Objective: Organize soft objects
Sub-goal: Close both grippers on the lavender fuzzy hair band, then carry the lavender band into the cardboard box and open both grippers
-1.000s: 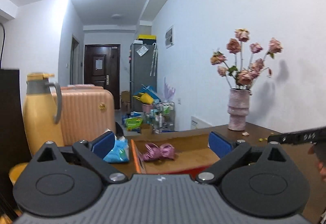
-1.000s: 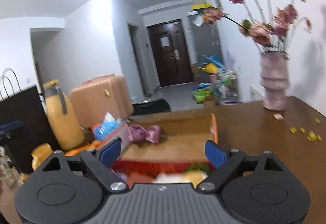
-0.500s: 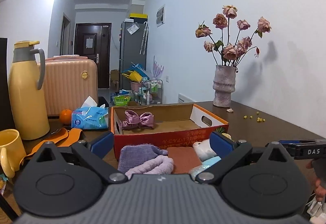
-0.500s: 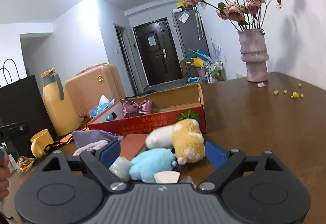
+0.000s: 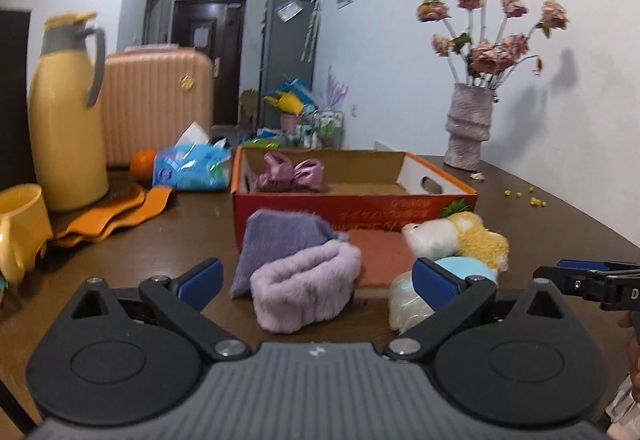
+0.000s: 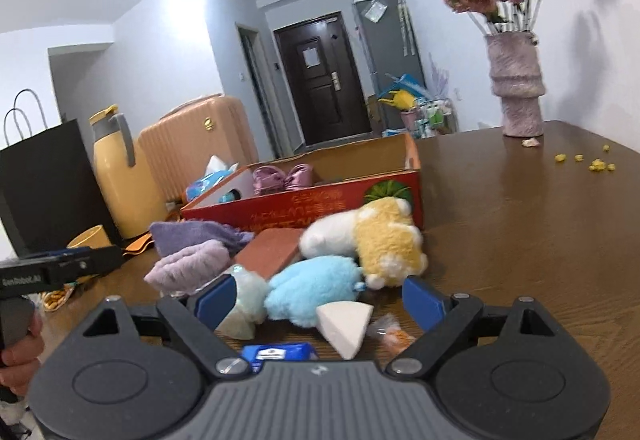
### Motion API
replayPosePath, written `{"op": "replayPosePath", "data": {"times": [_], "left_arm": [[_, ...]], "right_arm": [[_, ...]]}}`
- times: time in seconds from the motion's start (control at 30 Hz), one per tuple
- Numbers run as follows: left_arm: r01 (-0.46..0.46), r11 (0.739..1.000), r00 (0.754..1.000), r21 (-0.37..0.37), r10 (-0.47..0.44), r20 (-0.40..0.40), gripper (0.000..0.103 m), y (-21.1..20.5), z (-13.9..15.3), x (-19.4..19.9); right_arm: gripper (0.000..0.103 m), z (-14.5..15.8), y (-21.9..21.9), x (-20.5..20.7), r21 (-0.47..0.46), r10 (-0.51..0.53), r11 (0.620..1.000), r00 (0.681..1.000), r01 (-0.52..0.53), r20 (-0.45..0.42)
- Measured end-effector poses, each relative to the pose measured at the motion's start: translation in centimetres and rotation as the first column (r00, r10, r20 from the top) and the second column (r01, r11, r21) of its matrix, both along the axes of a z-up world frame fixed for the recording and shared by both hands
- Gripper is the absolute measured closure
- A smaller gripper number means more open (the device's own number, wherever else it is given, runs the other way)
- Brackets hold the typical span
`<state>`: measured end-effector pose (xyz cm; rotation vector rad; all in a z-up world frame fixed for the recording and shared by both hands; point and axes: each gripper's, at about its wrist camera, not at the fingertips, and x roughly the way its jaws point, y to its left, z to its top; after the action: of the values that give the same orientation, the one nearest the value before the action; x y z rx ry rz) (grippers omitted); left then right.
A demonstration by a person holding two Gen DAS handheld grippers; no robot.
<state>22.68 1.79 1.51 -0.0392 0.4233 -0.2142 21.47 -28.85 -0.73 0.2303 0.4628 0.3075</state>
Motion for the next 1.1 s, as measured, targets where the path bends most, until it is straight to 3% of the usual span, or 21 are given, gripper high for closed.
{"op": "replayPosePath", "data": {"times": [0.13, 0.2, 0.27, 0.43, 0.5, 0.63, 0.7, 0.83, 0.93, 0.97, 1.1], "left_arm": [[-0.051, 0.997, 0.997, -0.056, 0.048, -0.060, 0.001, 1.7, -1.0, 2.0], [-0.083, 0.993, 0.992, -0.080, 0.074, -0.101, 0.009, 2.8, -1.5, 3.4], [-0.110, 0.987, 0.986, -0.121, 0.093, -0.141, 0.024, 4.1, -2.0, 4.8], [-0.109, 0.937, 0.970, -0.333, 0.028, -0.240, 0.028, 6.9, -2.9, 7.6], [-0.090, 0.924, 0.965, -0.371, -0.012, -0.262, 0.033, 7.2, -3.3, 8.2], [-0.097, 0.928, 0.956, -0.359, -0.013, -0.292, 0.058, 7.1, -4.1, 8.8], [-0.092, 0.930, 0.949, -0.357, -0.026, -0.313, 0.070, 6.9, -4.5, 9.2], [-0.077, 0.938, 0.948, -0.337, -0.036, -0.317, 0.073, 6.3, -4.6, 8.9], [-0.081, 0.939, 0.949, -0.334, -0.031, -0.315, 0.085, 6.3, -4.3, 8.6], [-0.080, 0.940, 0.950, -0.331, -0.029, -0.312, 0.086, 6.4, -4.1, 8.3], [-0.060, 0.943, 0.964, -0.327, -0.030, -0.264, 0.087, 6.3, -2.4, 6.1]], "right_arm": [[0.015, -0.1, 2.4, 2.1, -0.032, 0.051, 0.998, 0.998, -0.052, -0.029], [0.018, 0.2, 3.8, 3.6, -0.056, 0.074, 0.995, 0.996, -0.077, -0.047], [0.020, 0.5, 5.2, 5.1, -0.077, 0.113, 0.990, 0.992, -0.117, -0.050], [0.024, 0.9, 9.2, 9.5, -0.110, 0.187, 0.975, 0.980, -0.193, -0.063], [0.030, 0.8, 10.6, 11.4, -0.110, 0.208, 0.970, 0.975, -0.217, -0.081], [0.048, 0.3, 12.8, 13.9, -0.124, 0.257, 0.954, 0.957, -0.274, -0.137], [0.065, -0.1, 13.5, 14.4, -0.131, 0.277, 0.945, 0.947, -0.299, -0.161], [0.072, -0.4, 13.7, 14.4, -0.098, 0.300, 0.942, 0.936, -0.321, -0.185], [0.077, -0.6, 13.9, 14.1, -0.089, 0.308, 0.940, 0.930, -0.331, -0.198], [0.083, -0.5, 13.9, 13.9, -0.088, 0.308, 0.940, 0.930, -0.330, -0.198], [0.088, 1.1, 13.5, 11.4, -0.100, 0.313, 0.939, 0.939, -0.328, -0.139]]}}
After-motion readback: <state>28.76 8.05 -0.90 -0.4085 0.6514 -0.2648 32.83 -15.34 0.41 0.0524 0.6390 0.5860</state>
